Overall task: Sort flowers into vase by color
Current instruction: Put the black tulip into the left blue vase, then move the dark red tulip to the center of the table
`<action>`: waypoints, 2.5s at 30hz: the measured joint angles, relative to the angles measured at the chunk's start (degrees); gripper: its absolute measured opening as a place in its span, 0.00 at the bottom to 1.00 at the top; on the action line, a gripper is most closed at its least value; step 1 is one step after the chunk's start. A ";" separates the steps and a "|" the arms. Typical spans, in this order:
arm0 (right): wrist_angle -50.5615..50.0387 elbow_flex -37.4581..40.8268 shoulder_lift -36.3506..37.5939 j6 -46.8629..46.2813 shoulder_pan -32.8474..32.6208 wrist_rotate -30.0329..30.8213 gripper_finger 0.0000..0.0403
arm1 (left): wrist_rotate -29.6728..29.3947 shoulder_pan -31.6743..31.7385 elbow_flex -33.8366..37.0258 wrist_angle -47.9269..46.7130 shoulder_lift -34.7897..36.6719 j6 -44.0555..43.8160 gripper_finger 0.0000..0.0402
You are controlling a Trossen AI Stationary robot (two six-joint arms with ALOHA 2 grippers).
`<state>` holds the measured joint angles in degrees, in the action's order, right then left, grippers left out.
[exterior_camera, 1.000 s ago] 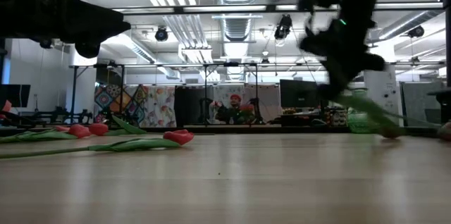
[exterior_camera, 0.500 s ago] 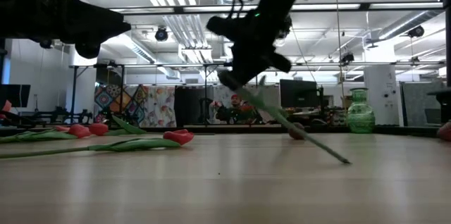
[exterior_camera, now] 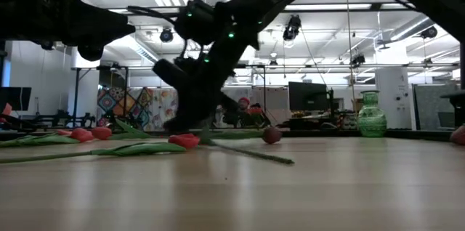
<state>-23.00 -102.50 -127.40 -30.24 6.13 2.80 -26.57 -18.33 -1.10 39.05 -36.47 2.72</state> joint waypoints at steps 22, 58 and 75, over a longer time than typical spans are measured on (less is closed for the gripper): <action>-34.62 -11.98 -0.99 44.86 -0.09 3.04 0.45 | 0.04 0.00 -0.02 1.34 -1.91 -0.01 0.40; -45.56 -9.12 2.78 12.79 9.71 14.48 0.03 | 0.15 0.00 -0.02 2.51 -2.71 -0.47 0.40; -30.42 24.84 22.61 -0.25 1.17 25.37 0.29 | -11.30 2.34 -8.82 -0.18 -20.99 -23.61 0.40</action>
<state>-53.42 -77.67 -104.79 -30.49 7.30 28.17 -37.87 -15.99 -9.92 38.87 -57.46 -20.88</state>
